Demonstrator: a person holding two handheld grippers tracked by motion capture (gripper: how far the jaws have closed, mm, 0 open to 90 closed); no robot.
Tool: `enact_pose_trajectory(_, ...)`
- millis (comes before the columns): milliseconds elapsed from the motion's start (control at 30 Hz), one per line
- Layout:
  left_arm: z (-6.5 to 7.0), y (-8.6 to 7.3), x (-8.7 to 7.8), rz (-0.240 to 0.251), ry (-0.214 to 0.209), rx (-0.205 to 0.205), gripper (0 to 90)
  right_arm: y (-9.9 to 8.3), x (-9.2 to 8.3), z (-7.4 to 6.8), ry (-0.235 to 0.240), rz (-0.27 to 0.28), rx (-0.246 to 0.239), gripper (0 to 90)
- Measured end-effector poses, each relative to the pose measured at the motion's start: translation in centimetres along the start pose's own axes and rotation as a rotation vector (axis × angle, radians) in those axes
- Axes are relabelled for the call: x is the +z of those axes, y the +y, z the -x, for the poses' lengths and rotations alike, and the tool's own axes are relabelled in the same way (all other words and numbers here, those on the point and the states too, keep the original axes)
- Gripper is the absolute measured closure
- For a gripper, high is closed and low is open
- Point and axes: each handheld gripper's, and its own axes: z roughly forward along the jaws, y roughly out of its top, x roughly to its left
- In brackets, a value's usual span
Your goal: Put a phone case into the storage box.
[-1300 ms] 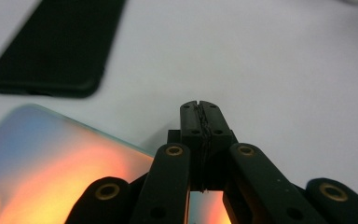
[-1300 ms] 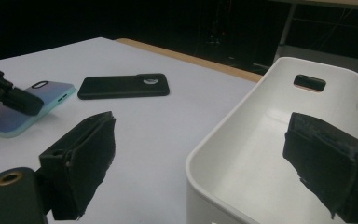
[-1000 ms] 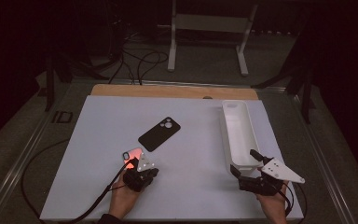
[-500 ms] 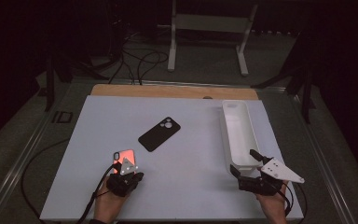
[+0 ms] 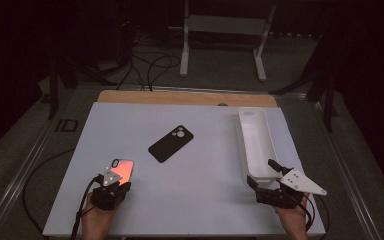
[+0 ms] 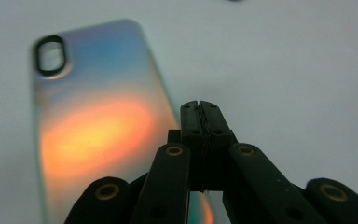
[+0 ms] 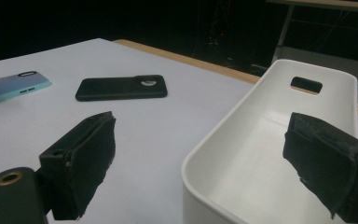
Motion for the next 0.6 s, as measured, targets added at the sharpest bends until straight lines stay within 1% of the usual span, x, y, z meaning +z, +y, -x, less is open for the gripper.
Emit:
enact_pose_trajectory(67, -0.1, 0.0, 0.0, 0.004, 0.0, -0.003, 89.5, 0.0, 0.0, 0.0, 0.001, 0.001, 0.0, 9.0)
enact_pose_trajectory(200, 0.0, 0.0, 0.1, 0.009, 0.005, 0.009, 89.3, 0.1, 0.1, 0.1, 0.0, 0.003, 0.001, 9.1)
enact_pose_trajectory(267, 0.1, 0.0, 0.1, 0.022, 0.005, 0.018, 88.1, 0.1, 0.1, 0.1, 0.001, 0.001, -0.003, 9.0)
enact_pose_trajectory(300, 0.2, 0.1, 0.1, 0.037, 0.0, 0.021, 84.4, 0.2, 0.1, 0.1, 0.002, 0.0, -0.003, 9.0)
enact_pose_trajectory(333, 0.3, 0.2, -0.1, 0.055, -0.001, 0.027, 84.4, 0.2, 0.1, 0.1, 0.002, 0.0, -0.003, 9.0)
enact_pose_trajectory(367, 0.3, 0.4, -0.5, 0.097, 0.0, 0.031, 80.4, 0.2, 0.2, 0.2, 0.004, 0.002, -0.005, 9.0)
enact_pose_trajectory(400, 0.3, 0.4, -0.5, 0.097, 0.0, 0.031, 78.0, 0.2, 0.2, 0.2, 0.004, 0.002, -0.005, 9.0)
enact_pose_trajectory(433, 0.3, 0.6, -1.2, 0.154, -0.016, 0.039, 75.2, 0.3, 0.2, 0.3, 0.005, 0.005, -0.004, 9.0)
enact_pose_trajectory(467, 0.3, 0.6, -1.2, 0.154, -0.016, 0.039, 72.0, 0.3, 0.2, 0.3, 0.005, 0.005, -0.004, 9.0)
enact_pose_trajectory(500, 0.2, 0.7, -1.6, 0.186, -0.028, 0.041, 72.0, 0.3, 0.2, 0.3, 0.005, 0.005, -0.004, 9.0)
enact_pose_trajectory(533, 0.0, 0.7, -2.1, 0.223, -0.043, 0.042, 69.5, 0.3, 0.2, 0.3, 0.005, 0.005, -0.005, 9.0)
enact_pose_trajectory(567, -0.2, 0.8, -3.1, 0.295, -0.068, 0.047, 65.0, 0.2, 0.2, 0.3, 0.009, 0.005, -0.005, 9.0)
enact_pose_trajectory(600, -0.2, 0.8, -3.1, 0.295, -0.068, 0.047, 62.9, 0.2, 0.2, 0.3, 0.009, 0.005, -0.005, 9.0)
